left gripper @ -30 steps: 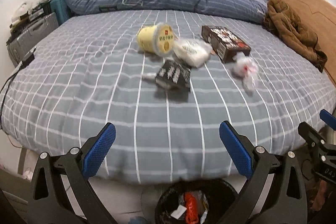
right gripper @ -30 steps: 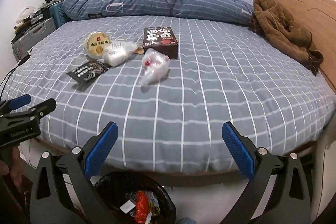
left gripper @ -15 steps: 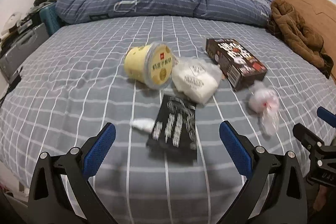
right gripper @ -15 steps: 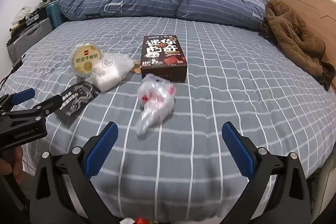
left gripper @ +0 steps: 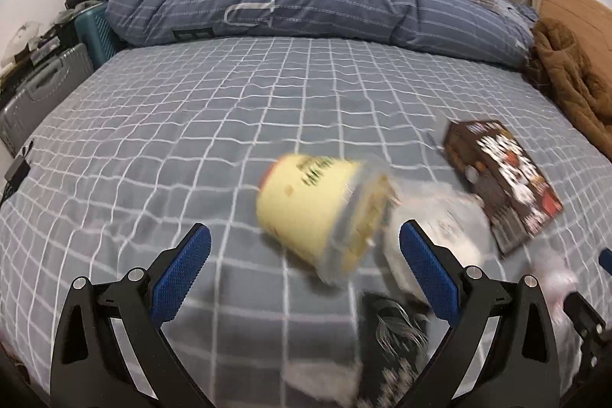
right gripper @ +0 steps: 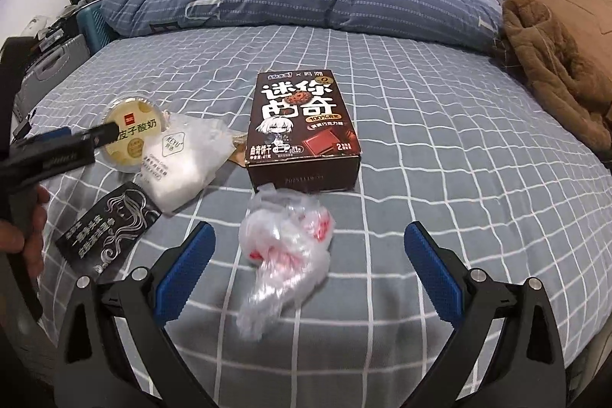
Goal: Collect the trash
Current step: 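Grasp the yellow yogurt cup with the left tool while the right tool grasps the plastic bag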
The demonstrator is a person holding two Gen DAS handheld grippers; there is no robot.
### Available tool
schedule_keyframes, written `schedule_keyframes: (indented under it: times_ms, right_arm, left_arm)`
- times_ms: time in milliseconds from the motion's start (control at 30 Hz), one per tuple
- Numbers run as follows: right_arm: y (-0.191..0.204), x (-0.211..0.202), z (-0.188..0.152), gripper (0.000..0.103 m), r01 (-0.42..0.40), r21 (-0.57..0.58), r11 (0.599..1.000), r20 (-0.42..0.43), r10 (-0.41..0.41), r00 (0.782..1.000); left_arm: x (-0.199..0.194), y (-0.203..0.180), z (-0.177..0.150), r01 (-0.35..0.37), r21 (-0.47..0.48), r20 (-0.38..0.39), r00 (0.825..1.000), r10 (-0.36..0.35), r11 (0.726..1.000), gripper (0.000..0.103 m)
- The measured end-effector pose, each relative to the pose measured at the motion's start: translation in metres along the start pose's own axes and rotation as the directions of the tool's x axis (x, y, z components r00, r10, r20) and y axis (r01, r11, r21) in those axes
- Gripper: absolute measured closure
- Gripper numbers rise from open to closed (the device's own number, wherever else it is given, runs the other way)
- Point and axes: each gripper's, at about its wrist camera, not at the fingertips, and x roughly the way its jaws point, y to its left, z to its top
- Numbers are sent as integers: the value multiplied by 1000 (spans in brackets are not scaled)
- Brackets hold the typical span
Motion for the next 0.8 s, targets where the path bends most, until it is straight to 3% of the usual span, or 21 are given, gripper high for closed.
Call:
schedule_keyframes:
  times_ms: [200, 500, 600, 733, 800]
  right_arm:
    - [-5, 22, 4, 16, -48, 36, 998, -53, 50, 997]
    - [6, 38, 1, 34, -98, 19, 995, -103, 100, 990]
    - [8, 37, 0, 42, -109, 19, 994, -104, 111, 988]
    - [7, 37, 0, 44, -117, 27, 993, -107, 119, 987]
    - [7, 37, 0, 46, -121, 31, 992, -109, 124, 986]
  left_arm:
    - [24, 13, 12, 65, -12, -18, 998, -65, 998, 6]
    - [43, -1, 16, 128, 62, -51, 991, -125, 990, 6]
    - [50, 0, 18, 147, 50, -66, 987, -144, 988, 12]
    - [51, -2, 19, 164, 55, -70, 985, -160, 985, 22]
    - [51, -4, 19, 161, 63, -72, 985, -157, 985, 22]
